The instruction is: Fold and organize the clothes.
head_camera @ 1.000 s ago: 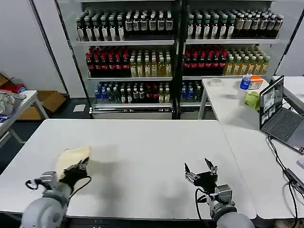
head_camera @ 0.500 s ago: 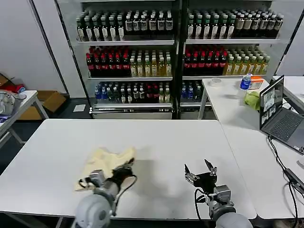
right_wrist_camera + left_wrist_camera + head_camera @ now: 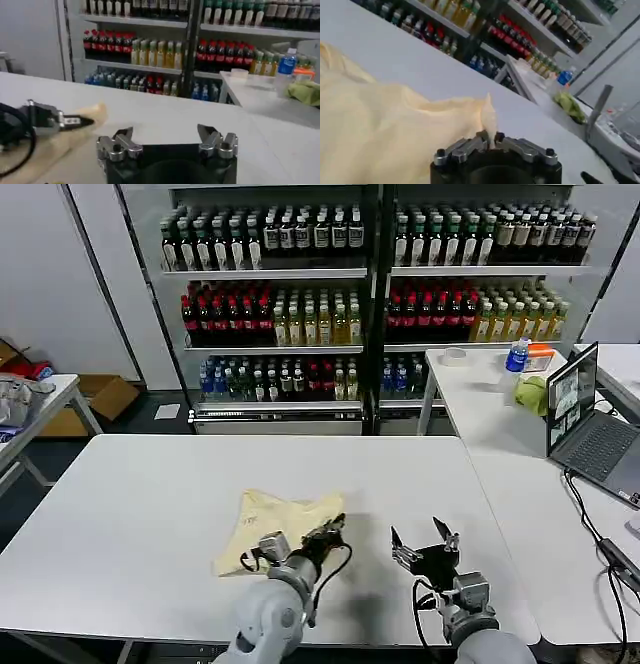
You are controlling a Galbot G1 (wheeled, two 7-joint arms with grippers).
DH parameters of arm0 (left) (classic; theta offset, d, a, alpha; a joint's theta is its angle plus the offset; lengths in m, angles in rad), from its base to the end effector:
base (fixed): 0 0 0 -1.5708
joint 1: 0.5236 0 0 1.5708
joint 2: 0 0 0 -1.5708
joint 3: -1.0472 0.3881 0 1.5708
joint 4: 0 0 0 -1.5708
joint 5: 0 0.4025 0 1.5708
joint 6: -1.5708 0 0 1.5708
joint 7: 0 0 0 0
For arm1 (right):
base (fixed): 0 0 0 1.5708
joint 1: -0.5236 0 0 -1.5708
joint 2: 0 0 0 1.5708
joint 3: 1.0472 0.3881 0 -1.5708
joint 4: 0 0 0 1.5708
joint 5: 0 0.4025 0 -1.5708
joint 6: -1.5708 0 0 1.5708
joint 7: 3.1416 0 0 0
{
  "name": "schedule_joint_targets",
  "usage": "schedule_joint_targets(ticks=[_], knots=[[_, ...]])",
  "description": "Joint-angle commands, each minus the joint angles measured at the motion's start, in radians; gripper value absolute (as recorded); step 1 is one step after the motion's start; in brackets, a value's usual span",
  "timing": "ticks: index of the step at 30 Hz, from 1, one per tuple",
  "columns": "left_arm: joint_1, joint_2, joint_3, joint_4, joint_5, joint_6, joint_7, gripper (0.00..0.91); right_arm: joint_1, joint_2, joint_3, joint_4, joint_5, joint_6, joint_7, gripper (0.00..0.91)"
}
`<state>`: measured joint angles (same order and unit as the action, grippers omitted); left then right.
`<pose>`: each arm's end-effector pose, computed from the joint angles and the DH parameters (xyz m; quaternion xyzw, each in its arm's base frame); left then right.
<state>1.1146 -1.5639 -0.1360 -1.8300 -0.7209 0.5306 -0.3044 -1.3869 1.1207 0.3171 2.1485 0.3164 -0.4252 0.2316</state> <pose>0.3401 -0.1451 -0.3096 -0.1645 -0.9133 0.2658 0.2610 0.2506 -0.0110 -0.2812 0.0827 -0.9849 0.0594 0.1403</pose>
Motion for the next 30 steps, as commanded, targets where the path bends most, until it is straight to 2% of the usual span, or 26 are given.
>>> schedule_joint_targets(ticks=[1, 6, 9, 14, 15, 17, 22, 30], knots=[[-0.034, -0.083, 0.047, 0.070, 0.034, -0.071, 0.114, 0.907, 0.006, -0.001, 0.006, -0.003, -0.001, 0.023, -0.003, 0.907], [-0.010, -0.074, 0.001, -0.005, 0.026, -0.106, 0.170, 0.907, 0.013, 0.001, 0.007, -0.008, -0.003, 0.050, -0.003, 0.907], [0.026, -0.032, -0.039, -0.078, 0.038, -0.119, 0.177, 0.907, 0.016, 0.005, 0.008, -0.010, -0.006, 0.075, -0.002, 0.907], [0.111, 0.120, -0.182, -0.192, 0.247, -0.183, 0.180, 0.907, 0.016, 0.014, 0.003, -0.019, -0.004, 0.128, 0.004, 0.907], [0.126, 0.132, -0.200, -0.202, 0.269, -0.191, 0.179, 0.907, 0.016, 0.016, 0.003, -0.022, -0.002, 0.137, 0.007, 0.907], [0.173, 0.207, -0.270, -0.218, 0.329, -0.235, 0.175, 0.907, 0.015, 0.025, 0.000, -0.029, 0.002, 0.177, 0.019, 0.907], [0.297, 0.285, -0.406, -0.277, 0.331, -0.262, 0.172, 0.907, 0.009, 0.038, 0.000, -0.016, 0.004, 0.187, 0.036, 0.907], [0.409, 0.289, -0.474, -0.332, 0.343, -0.270, 0.174, 0.907, -0.002, 0.065, -0.006, -0.020, -0.036, 0.197, 0.019, 0.907]])
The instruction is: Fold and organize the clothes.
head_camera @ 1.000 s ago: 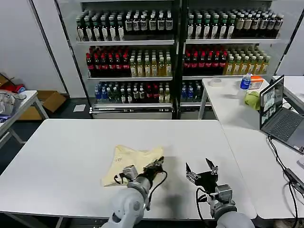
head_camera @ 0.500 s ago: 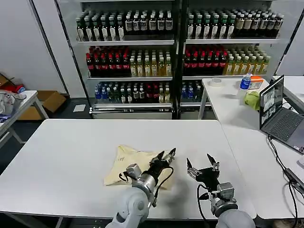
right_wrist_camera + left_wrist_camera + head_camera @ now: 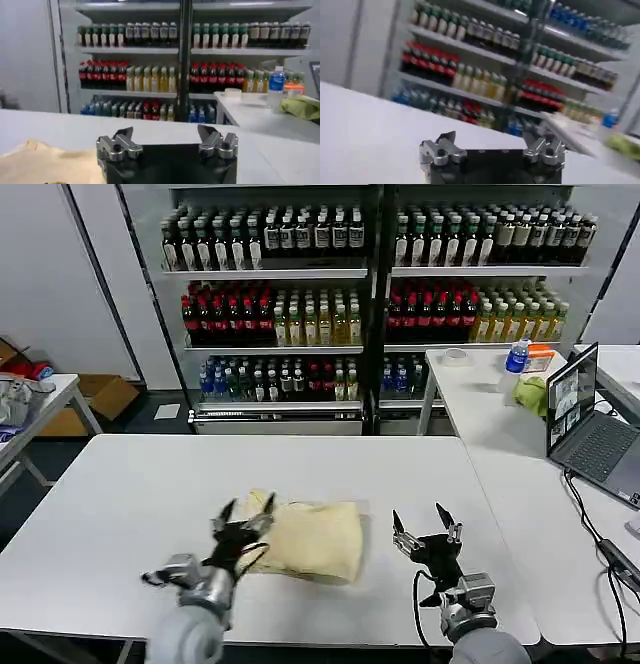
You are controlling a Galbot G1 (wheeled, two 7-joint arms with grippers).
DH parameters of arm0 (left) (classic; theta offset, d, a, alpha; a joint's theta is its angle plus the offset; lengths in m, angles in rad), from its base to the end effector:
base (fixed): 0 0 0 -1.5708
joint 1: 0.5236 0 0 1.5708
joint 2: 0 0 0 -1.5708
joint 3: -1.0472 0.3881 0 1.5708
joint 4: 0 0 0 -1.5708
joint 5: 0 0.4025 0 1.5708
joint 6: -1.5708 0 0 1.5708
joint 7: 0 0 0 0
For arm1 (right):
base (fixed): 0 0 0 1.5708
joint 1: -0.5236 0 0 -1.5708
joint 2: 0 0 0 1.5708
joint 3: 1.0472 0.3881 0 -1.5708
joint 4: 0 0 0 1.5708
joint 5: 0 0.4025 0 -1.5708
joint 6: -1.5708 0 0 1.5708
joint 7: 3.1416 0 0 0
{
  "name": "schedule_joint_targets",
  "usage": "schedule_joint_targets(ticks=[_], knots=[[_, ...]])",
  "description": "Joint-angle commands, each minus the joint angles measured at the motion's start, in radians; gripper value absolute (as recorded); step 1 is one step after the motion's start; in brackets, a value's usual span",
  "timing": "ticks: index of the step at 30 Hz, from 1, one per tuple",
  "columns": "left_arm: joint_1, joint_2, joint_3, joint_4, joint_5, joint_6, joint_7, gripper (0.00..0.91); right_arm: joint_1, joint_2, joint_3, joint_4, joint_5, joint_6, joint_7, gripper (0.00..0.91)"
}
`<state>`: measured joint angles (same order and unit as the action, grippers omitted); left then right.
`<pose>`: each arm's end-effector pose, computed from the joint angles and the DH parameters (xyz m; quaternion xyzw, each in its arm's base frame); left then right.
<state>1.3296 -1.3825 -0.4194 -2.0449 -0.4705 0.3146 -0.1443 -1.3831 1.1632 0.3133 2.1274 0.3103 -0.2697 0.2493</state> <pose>0.2842 0.0017 -0.2987 -0.0554 -0.9839 0.1401 0.0960 0.2531 -0.0041 -0.2889 0.0678 -0.9948 0.0206 0.0729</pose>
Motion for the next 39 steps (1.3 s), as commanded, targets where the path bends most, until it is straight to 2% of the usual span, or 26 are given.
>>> schedule_joint_targets(ticks=[1, 14, 17, 22, 33, 39], knots=[[0.201, 0.106, -0.193, -0.125, 0.092, -0.054, 0.014, 0.907, -0.010, 0.026, -0.003, 0.003, -0.035, 0.043, 0.001, 0.907], [0.240, 0.095, -0.186, -0.158, 0.113, -0.061, 0.021, 0.907, -0.034, 0.060, -0.001, 0.012, -0.057, 0.042, 0.009, 0.907], [0.246, 0.091, -0.185, -0.165, 0.116, -0.062, 0.023, 0.907, -0.015, 0.073, -0.021, 0.009, -0.048, 0.009, 0.010, 0.907], [0.250, 0.082, -0.185, -0.177, 0.119, -0.060, 0.024, 0.907, 0.060, 0.126, -0.077, -0.058, 0.017, -0.046, 0.033, 0.907], [0.272, 0.069, -0.186, -0.192, 0.128, -0.059, 0.027, 0.907, 0.239, 0.222, -0.187, -0.233, 0.306, -0.260, 0.133, 0.907], [0.277, 0.060, -0.183, -0.196, 0.133, -0.058, 0.028, 0.907, 0.298, 0.239, -0.196, -0.301, 0.360, -0.271, 0.151, 0.907]])
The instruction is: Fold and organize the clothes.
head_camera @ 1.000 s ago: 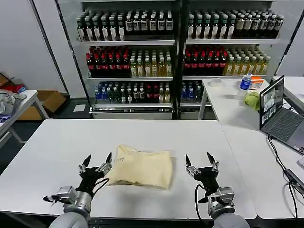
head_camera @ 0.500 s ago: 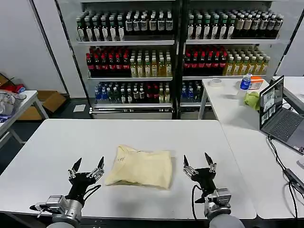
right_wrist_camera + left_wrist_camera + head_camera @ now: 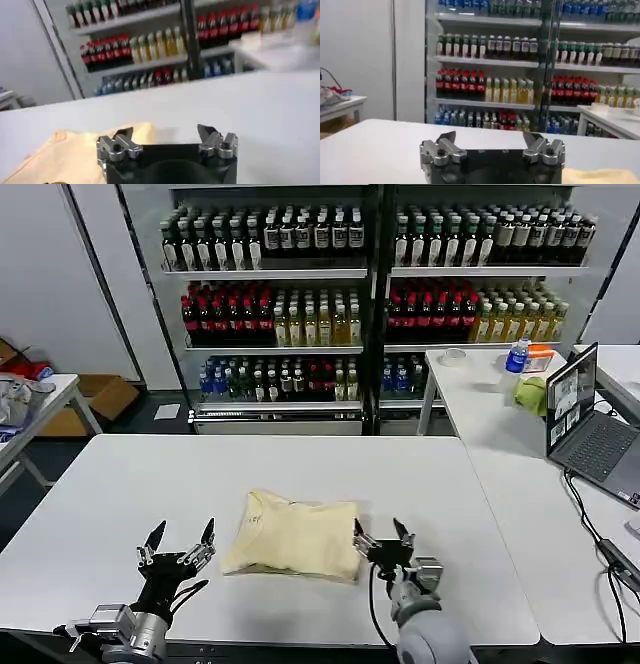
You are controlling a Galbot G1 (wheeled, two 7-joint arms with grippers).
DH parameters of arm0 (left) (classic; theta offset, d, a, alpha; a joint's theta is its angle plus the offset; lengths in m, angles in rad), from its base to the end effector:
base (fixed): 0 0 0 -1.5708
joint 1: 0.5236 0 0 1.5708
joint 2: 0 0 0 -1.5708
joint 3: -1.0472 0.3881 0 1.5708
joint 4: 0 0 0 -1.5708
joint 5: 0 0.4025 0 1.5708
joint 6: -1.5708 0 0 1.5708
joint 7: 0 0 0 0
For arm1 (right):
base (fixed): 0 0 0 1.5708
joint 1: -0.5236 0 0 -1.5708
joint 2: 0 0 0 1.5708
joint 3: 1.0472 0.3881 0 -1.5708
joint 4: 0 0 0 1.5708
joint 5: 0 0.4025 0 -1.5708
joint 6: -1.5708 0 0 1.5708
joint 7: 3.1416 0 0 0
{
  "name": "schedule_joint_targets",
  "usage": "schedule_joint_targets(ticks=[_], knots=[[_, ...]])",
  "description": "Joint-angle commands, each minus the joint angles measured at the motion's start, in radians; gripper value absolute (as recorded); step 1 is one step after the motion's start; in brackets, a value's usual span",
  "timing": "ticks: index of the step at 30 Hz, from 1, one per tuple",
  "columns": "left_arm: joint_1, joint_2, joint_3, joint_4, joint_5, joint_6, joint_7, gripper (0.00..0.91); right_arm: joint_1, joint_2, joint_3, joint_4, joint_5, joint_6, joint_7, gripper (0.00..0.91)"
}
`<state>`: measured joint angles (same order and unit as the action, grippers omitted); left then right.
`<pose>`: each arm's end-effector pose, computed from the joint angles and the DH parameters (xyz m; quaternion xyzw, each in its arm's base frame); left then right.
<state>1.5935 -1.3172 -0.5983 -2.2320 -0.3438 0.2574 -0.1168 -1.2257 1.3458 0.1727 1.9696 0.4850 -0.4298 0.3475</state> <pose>0.2029 0.0583 -0.2761 0.0015 -0.9964 0.0347 0.0768 0.2976 0.0726 -0.3122 0.0792 -0.9741 -0.0986 0.1874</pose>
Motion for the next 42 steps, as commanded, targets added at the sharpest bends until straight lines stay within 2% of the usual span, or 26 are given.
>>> schedule_joint_targets(ticks=[1, 7, 8, 9, 10, 12, 13, 14, 15, 17, 18, 34, 37, 38, 39, 40, 42], knots=[[0.014, -0.006, -0.004, -0.009, 0.007, -0.001, 0.001, 0.907, 0.153, 0.057, -0.053, -0.153, 0.201, -0.109, 0.053, 0.907], [0.018, -0.011, -0.004, -0.009, 0.011, -0.002, 0.001, 0.907, 0.204, 0.069, -0.044, -0.221, 0.250, -0.093, 0.046, 0.907], [0.018, -0.011, -0.004, -0.009, 0.011, -0.001, 0.001, 0.907, 0.212, 0.072, -0.044, -0.230, 0.254, -0.092, 0.045, 0.877], [0.018, -0.011, -0.004, -0.008, 0.011, -0.001, 0.001, 0.907, 0.221, 0.079, -0.042, -0.244, 0.268, -0.088, 0.041, 0.806], [0.018, -0.011, -0.004, -0.008, 0.011, -0.001, 0.001, 0.907, 0.227, 0.085, -0.041, -0.251, 0.278, -0.083, 0.040, 0.786], [0.018, -0.011, -0.005, -0.009, 0.011, 0.000, 0.000, 0.907, 0.237, 0.092, -0.040, -0.265, 0.286, -0.076, 0.036, 0.595], [0.018, -0.010, -0.005, -0.010, 0.011, 0.000, 0.001, 0.907, 0.242, 0.094, -0.040, -0.271, 0.287, -0.072, 0.034, 0.353], [0.018, -0.010, -0.005, -0.010, 0.011, 0.000, 0.001, 0.907, 0.247, 0.095, -0.040, -0.276, 0.288, -0.069, 0.033, 0.282], [0.018, -0.009, -0.006, -0.010, 0.011, 0.000, 0.001, 0.907, 0.251, 0.096, -0.040, -0.280, 0.289, -0.066, 0.032, 0.141], [0.018, -0.008, -0.007, -0.010, 0.010, 0.000, 0.000, 0.907, 0.259, 0.096, -0.038, -0.289, 0.297, -0.064, 0.033, 0.020], [0.018, -0.008, -0.007, -0.009, 0.010, 0.000, 0.000, 0.907, 0.261, 0.096, -0.038, -0.292, 0.298, -0.064, 0.033, 0.000], [0.012, -0.004, -0.004, 0.001, 0.008, 0.000, 0.001, 0.907, 0.341, 0.106, -0.012, -0.377, 0.295, -0.052, 0.019, 0.000], [0.013, -0.004, -0.004, -0.001, 0.008, 0.000, 0.001, 0.907, 0.344, 0.101, -0.011, -0.373, 0.272, -0.058, 0.006, 0.000], [0.013, -0.004, -0.004, -0.001, 0.007, 0.000, 0.001, 0.907, 0.339, 0.095, -0.012, -0.366, 0.246, -0.063, -0.011, 0.252], [0.014, -0.004, -0.004, -0.002, 0.007, 0.000, 0.001, 0.907, 0.333, 0.091, -0.015, -0.355, 0.229, -0.061, -0.022, 0.867], [0.014, -0.005, -0.004, -0.003, 0.007, 0.000, 0.001, 0.907, 0.323, 0.082, -0.019, -0.344, 0.188, -0.043, -0.042, 0.907], [0.017, -0.006, -0.003, -0.007, 0.007, 0.000, 0.002, 0.907, 0.299, 0.062, -0.028, -0.322, 0.092, 0.015, -0.070, 0.907]])
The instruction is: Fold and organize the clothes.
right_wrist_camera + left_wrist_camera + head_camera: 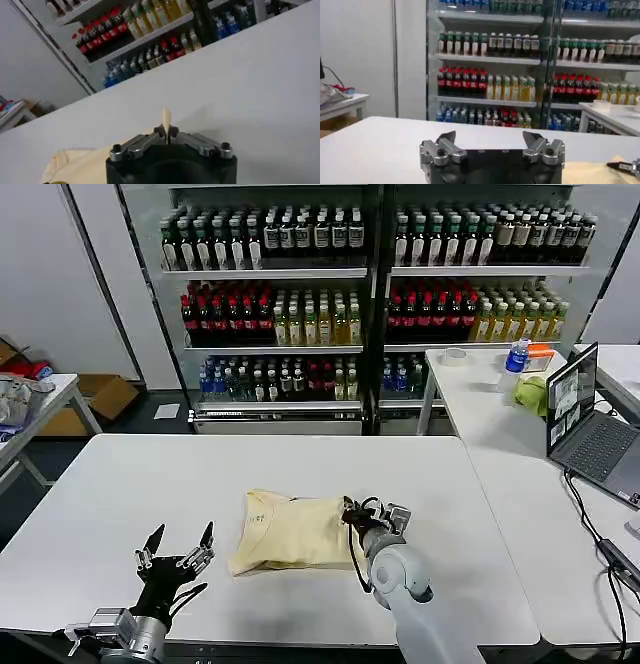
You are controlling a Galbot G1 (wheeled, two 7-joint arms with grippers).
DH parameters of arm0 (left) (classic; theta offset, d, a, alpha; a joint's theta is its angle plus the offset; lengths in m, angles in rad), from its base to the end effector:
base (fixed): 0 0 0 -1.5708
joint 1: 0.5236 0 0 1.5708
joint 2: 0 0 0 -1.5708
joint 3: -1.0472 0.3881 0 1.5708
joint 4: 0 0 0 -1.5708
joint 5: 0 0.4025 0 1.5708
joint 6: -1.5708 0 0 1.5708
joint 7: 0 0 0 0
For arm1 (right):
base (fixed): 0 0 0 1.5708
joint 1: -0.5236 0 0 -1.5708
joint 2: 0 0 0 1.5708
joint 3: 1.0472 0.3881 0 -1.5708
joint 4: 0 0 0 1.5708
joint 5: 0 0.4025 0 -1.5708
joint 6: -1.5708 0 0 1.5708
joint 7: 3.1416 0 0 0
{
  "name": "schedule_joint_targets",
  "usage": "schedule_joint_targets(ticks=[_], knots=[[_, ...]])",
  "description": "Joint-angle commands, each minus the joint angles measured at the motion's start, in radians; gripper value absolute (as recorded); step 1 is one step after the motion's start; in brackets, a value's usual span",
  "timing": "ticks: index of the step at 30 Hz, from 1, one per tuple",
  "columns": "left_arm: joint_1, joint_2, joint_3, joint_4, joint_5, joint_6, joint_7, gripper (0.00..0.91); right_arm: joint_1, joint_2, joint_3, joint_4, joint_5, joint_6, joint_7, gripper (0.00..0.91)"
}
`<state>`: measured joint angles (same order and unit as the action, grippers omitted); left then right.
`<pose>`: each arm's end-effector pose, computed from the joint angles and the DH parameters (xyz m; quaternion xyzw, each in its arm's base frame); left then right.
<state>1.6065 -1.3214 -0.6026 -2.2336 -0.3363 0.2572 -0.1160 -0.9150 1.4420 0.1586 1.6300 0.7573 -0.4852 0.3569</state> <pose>0.1992 0.0589 -0.2779 0.0046 -0.9962 0.0320 0.0814 0.4221 0.0954 -0.3269 0.0963 -0.9417 -0.1989 0.2539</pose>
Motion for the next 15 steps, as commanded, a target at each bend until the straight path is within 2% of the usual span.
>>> schedule_joint_targets(ticks=[1, 5, 7, 15], knots=[[0.004, -0.003, 0.003, -0.008, 0.000, 0.000, 0.002, 0.907, -0.031, -0.050, -0.022, 0.033, -0.256, 0.121, -0.093, 0.907], [0.005, -0.008, 0.007, -0.011, 0.001, 0.000, 0.003, 0.907, -0.112, -0.102, -0.026, 0.107, -0.467, 0.240, -0.123, 0.907], [0.006, -0.011, 0.008, -0.012, 0.002, -0.001, 0.004, 0.907, -0.164, -0.131, -0.021, 0.150, -0.534, 0.287, -0.144, 0.907], [0.008, -0.015, 0.009, -0.022, 0.004, -0.001, 0.010, 0.907, -0.360, -0.191, 0.072, 0.334, -0.697, 0.381, -0.115, 0.907]])
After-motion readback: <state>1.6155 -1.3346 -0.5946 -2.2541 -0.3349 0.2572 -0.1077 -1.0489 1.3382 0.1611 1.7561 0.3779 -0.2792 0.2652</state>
